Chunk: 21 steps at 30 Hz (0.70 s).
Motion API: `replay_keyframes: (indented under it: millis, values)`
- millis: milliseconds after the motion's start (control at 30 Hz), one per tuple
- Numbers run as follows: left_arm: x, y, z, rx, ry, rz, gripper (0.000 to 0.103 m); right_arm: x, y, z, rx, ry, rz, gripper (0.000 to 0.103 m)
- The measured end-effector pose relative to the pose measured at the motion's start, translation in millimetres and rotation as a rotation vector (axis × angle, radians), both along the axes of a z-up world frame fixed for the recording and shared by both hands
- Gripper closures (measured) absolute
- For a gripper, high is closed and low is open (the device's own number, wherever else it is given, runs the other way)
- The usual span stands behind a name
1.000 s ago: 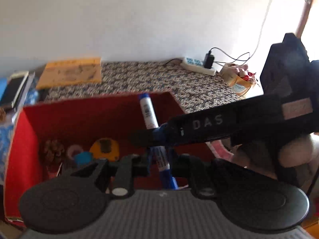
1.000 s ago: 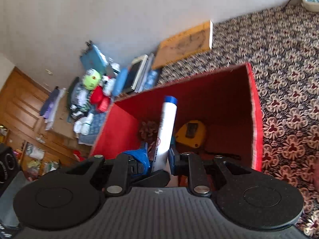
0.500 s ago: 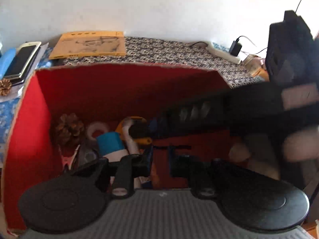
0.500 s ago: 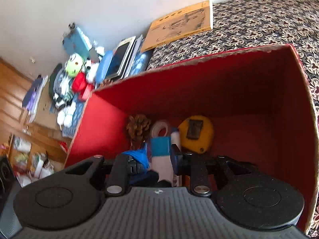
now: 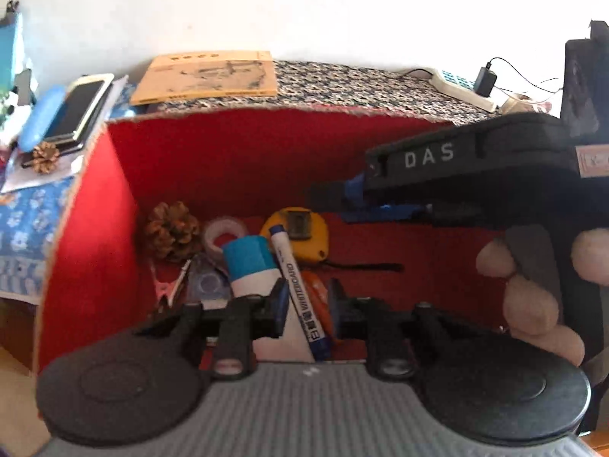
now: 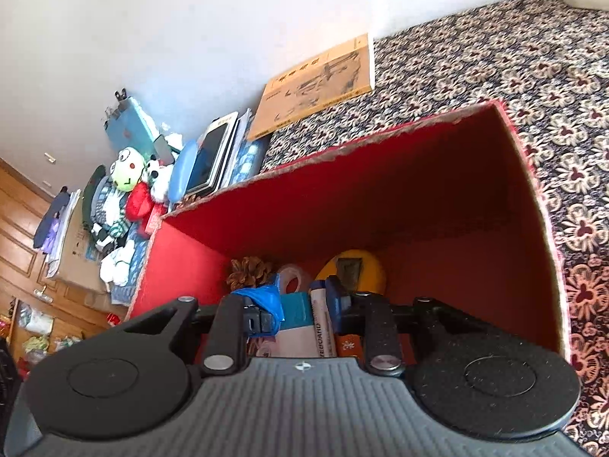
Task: Organize rigid objects
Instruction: 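Open the right gripper to drop the marker in the box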
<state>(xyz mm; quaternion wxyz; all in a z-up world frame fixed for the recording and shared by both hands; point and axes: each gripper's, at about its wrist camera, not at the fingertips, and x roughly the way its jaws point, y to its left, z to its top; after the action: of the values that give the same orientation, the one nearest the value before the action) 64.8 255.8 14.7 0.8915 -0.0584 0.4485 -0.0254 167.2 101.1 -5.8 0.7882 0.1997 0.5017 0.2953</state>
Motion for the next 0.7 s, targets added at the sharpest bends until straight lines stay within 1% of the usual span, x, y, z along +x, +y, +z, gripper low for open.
replay_keyframes:
  millis: [67,133,200,233,300,400,533,700]
  values:
    - [-1,-2,4,0.029,0.003,0.014,0.078,-2,-1,3,-0.018,-0.020,0.001,0.094]
    - [-3,-5,9,0.059,-0.003,0.032,0.069,-6,-4,4,-0.034,-0.037,0.002,0.094]
    - [-5,-8,13,0.077,-0.007,0.042,0.066,-9,-9,5,-0.044,-0.047,-0.005,0.094]
    - [-6,-9,16,0.086,-0.011,0.046,0.062,-11,-11,5,-0.047,-0.049,-0.008,0.094]
    - [-9,-13,21,0.116,-0.019,0.052,0.057,-16,-17,7,-0.046,-0.051,-0.018,0.094]
    - [-12,-20,28,0.155,-0.028,0.059,0.054,-23,-25,13,-0.034,-0.067,-0.023,0.094]
    - [-17,-28,38,0.170,-0.036,0.078,0.051,-33,-37,24,-0.013,-0.085,-0.039,0.094]
    - [-23,-40,45,0.200,-0.037,0.109,0.050,-45,-51,33,0.009,-0.095,-0.044,0.093]
